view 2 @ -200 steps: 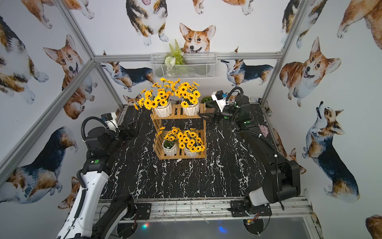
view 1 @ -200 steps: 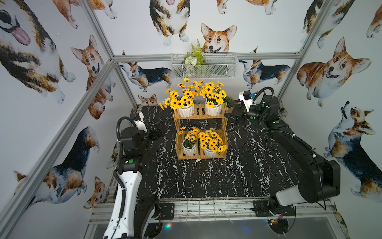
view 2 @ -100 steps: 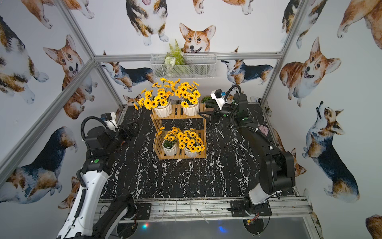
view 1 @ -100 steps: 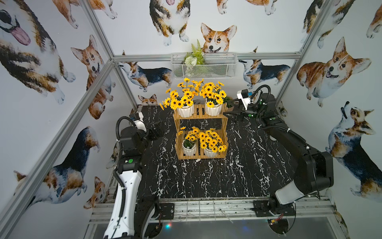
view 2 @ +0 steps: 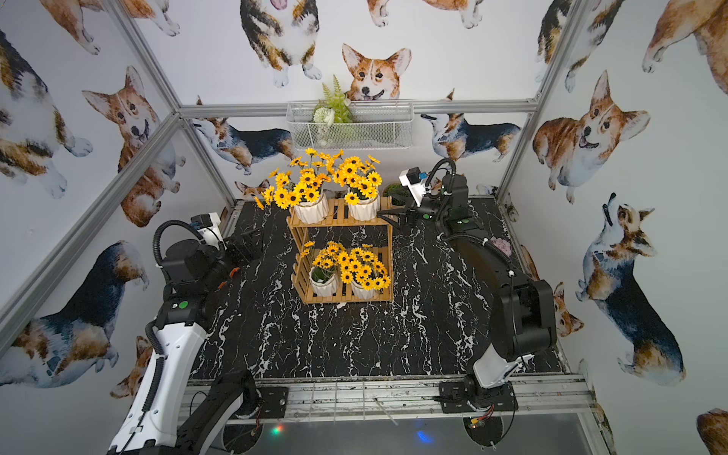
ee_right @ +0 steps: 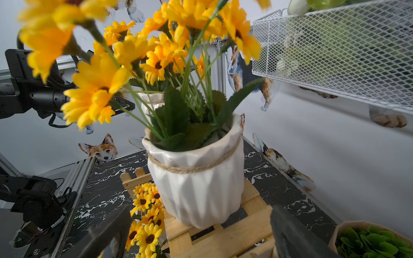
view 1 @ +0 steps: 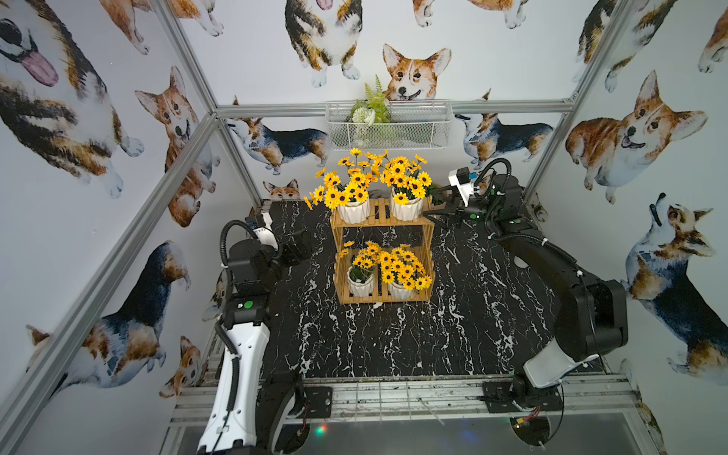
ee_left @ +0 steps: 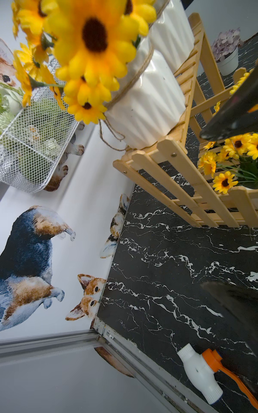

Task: Take the sunflower pots off the shelves
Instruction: Pick up the sunflower pot from the shelf.

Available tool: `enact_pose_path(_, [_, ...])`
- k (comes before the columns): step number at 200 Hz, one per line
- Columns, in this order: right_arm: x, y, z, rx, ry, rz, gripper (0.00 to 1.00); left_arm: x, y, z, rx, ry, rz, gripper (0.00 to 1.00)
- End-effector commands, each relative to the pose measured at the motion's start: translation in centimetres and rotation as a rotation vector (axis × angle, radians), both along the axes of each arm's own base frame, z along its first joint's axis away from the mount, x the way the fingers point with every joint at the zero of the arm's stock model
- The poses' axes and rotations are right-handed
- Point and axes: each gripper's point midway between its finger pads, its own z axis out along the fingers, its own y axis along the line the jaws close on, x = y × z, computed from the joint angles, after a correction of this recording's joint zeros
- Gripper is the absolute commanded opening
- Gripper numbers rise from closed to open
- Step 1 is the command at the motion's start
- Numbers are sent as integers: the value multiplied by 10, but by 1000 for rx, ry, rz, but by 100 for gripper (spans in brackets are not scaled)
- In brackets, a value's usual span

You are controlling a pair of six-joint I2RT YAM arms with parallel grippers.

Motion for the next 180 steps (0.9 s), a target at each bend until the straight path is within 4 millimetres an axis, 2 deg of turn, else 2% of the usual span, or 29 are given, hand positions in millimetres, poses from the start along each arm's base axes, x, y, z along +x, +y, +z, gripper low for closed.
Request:
enact_pose_path(1, [-2,2,5,-2,-47,27,100,-1,0,9,1,-26,0,100])
enact_pose_path(90, [-21,16,14,-11,-59,92,100,-7,0,14,1,-38,2,100])
enact_pose_path(180, [-19,30,22,-3,-80,86,100,-14,-1,20,5,-55,1,100])
